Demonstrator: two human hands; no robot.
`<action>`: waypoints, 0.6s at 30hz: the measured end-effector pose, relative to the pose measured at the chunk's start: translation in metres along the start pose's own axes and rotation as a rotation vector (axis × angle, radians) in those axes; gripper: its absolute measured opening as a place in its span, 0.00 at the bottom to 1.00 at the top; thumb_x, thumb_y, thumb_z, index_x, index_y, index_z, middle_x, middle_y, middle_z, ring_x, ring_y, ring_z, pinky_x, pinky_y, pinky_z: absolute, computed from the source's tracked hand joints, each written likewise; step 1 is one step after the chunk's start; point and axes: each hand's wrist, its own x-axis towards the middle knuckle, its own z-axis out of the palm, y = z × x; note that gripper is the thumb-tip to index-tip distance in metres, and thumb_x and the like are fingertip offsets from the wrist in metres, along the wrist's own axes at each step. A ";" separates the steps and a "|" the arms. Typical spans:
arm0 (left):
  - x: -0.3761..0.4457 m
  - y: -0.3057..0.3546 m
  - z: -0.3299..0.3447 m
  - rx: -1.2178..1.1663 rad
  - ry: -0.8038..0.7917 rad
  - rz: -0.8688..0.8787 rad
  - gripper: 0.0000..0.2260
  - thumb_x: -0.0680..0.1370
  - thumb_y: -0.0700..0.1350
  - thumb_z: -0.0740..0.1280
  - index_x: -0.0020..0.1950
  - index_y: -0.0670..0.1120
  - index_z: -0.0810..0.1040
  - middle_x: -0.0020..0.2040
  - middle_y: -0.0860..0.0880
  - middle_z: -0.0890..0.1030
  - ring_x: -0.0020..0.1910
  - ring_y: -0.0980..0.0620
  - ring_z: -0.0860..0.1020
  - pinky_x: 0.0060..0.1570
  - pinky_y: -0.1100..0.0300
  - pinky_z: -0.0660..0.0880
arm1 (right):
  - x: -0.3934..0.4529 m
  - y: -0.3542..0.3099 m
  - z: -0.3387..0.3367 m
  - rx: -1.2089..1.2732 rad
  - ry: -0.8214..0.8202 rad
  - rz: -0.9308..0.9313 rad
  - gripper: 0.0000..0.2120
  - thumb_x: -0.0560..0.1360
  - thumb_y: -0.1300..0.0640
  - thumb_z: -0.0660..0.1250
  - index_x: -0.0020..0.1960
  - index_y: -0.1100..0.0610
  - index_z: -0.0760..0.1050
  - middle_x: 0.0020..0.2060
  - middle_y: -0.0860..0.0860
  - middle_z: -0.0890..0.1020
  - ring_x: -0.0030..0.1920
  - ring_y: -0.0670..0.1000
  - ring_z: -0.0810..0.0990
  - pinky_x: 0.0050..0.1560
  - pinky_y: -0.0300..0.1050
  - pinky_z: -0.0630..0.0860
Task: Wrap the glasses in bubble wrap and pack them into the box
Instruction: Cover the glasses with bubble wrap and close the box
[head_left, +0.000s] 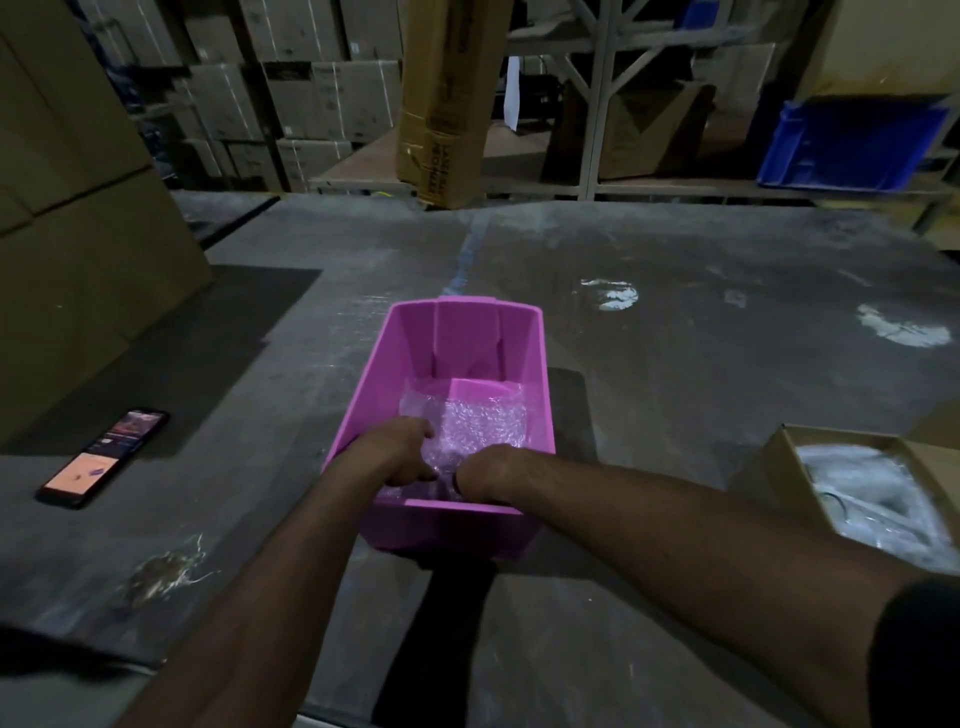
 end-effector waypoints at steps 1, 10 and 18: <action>0.001 -0.002 0.000 -0.026 0.023 0.001 0.30 0.77 0.47 0.74 0.77 0.48 0.68 0.75 0.44 0.71 0.71 0.43 0.73 0.69 0.51 0.71 | -0.001 0.001 -0.001 -0.031 0.043 0.004 0.16 0.84 0.58 0.57 0.70 0.58 0.73 0.66 0.53 0.78 0.63 0.55 0.78 0.55 0.48 0.74; -0.021 -0.003 -0.027 -0.595 0.391 0.153 0.19 0.85 0.54 0.59 0.56 0.43 0.83 0.51 0.45 0.85 0.50 0.46 0.83 0.55 0.44 0.80 | -0.043 0.057 -0.040 0.446 0.740 0.155 0.09 0.79 0.63 0.61 0.50 0.59 0.80 0.48 0.55 0.82 0.45 0.56 0.81 0.43 0.47 0.74; -0.072 0.027 -0.066 -1.090 0.355 0.551 0.25 0.74 0.69 0.68 0.61 0.53 0.84 0.58 0.51 0.85 0.58 0.50 0.83 0.56 0.52 0.78 | -0.120 0.102 -0.039 1.304 1.235 0.157 0.05 0.80 0.63 0.63 0.49 0.60 0.78 0.35 0.53 0.82 0.29 0.41 0.80 0.27 0.34 0.72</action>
